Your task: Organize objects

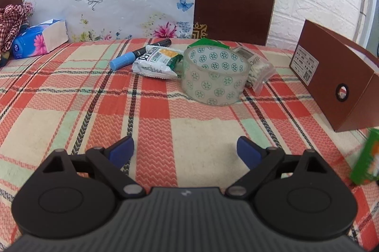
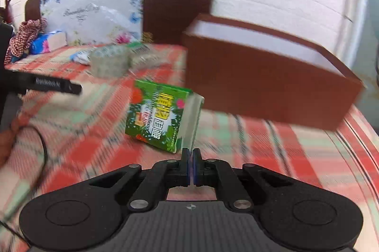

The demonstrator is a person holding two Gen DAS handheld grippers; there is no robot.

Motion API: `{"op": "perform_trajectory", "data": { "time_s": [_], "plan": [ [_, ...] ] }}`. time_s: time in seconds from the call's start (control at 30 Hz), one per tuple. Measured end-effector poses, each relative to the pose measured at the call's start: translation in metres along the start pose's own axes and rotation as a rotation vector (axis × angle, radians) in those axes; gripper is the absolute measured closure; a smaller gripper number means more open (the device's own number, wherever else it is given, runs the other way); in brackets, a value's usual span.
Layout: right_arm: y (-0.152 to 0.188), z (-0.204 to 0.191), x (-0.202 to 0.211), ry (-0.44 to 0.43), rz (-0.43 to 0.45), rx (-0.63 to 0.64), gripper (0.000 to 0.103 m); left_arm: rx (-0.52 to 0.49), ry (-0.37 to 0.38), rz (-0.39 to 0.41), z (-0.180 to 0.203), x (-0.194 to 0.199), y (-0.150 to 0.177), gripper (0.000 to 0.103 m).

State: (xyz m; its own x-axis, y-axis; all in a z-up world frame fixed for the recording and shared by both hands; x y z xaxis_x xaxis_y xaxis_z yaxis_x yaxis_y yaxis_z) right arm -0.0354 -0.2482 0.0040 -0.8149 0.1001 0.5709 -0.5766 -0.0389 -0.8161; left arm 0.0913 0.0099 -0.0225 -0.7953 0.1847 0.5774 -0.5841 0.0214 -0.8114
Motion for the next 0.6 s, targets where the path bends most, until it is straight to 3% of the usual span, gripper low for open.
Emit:
{"op": "perform_trajectory", "data": {
  "time_s": [0.03,0.13,0.27,0.37,0.53,0.6],
  "plan": [
    [0.002,0.003,0.005,0.0,0.006,-0.014,0.079,-0.002,0.009,-0.016,0.005,0.001,-0.002,0.01],
    [0.002,-0.001,0.006,-0.041,0.019,0.024,0.059,0.078,0.21,-0.07,0.029,0.016,-0.008,0.012],
    [-0.004,-0.022,-0.008,-0.095,0.001,0.138,0.056,-0.053,0.401,-0.093,0.094,0.038,-0.006,0.012],
    [-0.006,-0.029,-0.013,-0.106,0.013,0.183,0.054,-0.105,0.458,-0.149,0.116,0.044,0.002,0.012],
    [0.002,-0.017,-0.003,-0.132,0.005,0.218,0.04,-0.02,0.474,-0.275,0.105,0.041,0.013,0.013],
    [0.006,-0.01,0.006,-0.156,0.001,0.241,0.039,0.011,0.495,-0.306,0.094,0.044,0.014,0.013]
  ]
}}
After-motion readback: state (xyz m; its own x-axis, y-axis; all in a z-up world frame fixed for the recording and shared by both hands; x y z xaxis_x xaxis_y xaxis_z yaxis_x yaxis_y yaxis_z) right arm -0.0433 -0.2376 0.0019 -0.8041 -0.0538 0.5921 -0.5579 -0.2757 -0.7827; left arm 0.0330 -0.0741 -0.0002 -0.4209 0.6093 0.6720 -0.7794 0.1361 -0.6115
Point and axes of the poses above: each gripper's, at about its wrist camera, not at the fingertips, and x roughly against the way its jaws point, z to its right, y to its underside, the point moved 2 cm from there along -x, roughly the way its jaws point, and after that the axes turned 2 degrees about x, right-handed, at the moved point
